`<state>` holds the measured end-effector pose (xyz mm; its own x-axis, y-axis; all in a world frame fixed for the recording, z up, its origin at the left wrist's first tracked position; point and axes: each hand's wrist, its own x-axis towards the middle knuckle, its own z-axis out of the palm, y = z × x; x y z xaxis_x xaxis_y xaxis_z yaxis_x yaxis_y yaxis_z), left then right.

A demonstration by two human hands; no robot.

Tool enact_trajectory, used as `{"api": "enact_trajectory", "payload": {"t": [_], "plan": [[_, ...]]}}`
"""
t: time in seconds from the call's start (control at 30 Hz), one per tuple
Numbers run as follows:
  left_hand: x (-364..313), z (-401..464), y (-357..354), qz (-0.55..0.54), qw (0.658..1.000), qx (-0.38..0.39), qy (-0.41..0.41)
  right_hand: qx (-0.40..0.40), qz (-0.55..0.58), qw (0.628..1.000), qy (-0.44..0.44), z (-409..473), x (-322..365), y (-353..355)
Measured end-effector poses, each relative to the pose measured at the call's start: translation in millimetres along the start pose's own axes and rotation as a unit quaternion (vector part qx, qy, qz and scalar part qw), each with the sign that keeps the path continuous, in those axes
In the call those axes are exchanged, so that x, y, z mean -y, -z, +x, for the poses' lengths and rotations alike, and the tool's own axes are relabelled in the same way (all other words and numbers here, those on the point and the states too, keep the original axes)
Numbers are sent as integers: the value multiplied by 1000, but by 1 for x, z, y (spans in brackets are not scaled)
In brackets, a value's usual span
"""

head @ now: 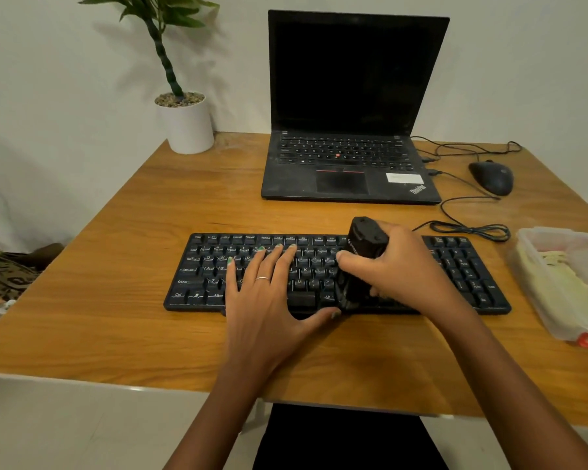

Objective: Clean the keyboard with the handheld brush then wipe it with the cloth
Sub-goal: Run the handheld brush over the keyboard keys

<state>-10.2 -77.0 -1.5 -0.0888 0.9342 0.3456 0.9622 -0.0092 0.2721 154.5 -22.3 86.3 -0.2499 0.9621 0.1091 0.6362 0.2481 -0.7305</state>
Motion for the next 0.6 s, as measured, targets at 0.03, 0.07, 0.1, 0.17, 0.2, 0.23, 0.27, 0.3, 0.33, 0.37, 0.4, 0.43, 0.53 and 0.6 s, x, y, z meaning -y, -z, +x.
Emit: {"api": "enact_trajectory", "payload": {"t": [0.03, 0.07, 0.1, 0.17, 0.2, 0.23, 0.27, 0.3, 0.33, 0.37, 0.4, 0.43, 0.53, 0.6], "plan": [[0, 0, 0, 0, 1000, 2, 0, -14, 6, 1000, -1, 0, 0, 0], [0, 0, 0, -1, 1000, 3, 0, -38, 12, 999, 2, -1, 0, -1], [-1, 0, 1, -2, 1000, 4, -1, -56, 15, 998, 7, -2, 0, -3], [-1, 0, 1, -4, 1000, 3, -1, -31, 6, 999, 13, -5, 2, -4], [-1, 1, 1, -4, 1000, 1, -1, -3, 0, 1000, 15, -5, 3, -5], [0, 0, 0, -5, 1000, 1, -1, 6, -2, 1000, 16, -5, 3, -5], [0, 0, 0, -5, 1000, 1, -1, -11, -4, 1000, 18, -5, 3, -5], [0, 0, 0, -5, 1000, 2, -2, -49, -6, 998, 25, -4, 2, -6], [-1, 0, 0, -3, 1000, 2, -2, -82, -4, 996, 34, -5, 1, -7], [-1, 0, 0, -1, 1000, 2, -3, -91, 3, 995, 35, -5, 0, -8], [-1, 0, 0, 1, 1000, 1, -3, -68, 11, 997, 29, -6, 1, -7], [-1, 0, 1, 0, 1000, -1, -2, -27, 15, 999, 21, -7, 2, -7], [-1, 0, 1, -4, 1000, -2, -2, -27, 7, 999, 26, -7, 3, -8], [-1, 0, 1, -3, 1000, -2, -4, -75, 2, 996, 42, -7, 3, -9]]}}
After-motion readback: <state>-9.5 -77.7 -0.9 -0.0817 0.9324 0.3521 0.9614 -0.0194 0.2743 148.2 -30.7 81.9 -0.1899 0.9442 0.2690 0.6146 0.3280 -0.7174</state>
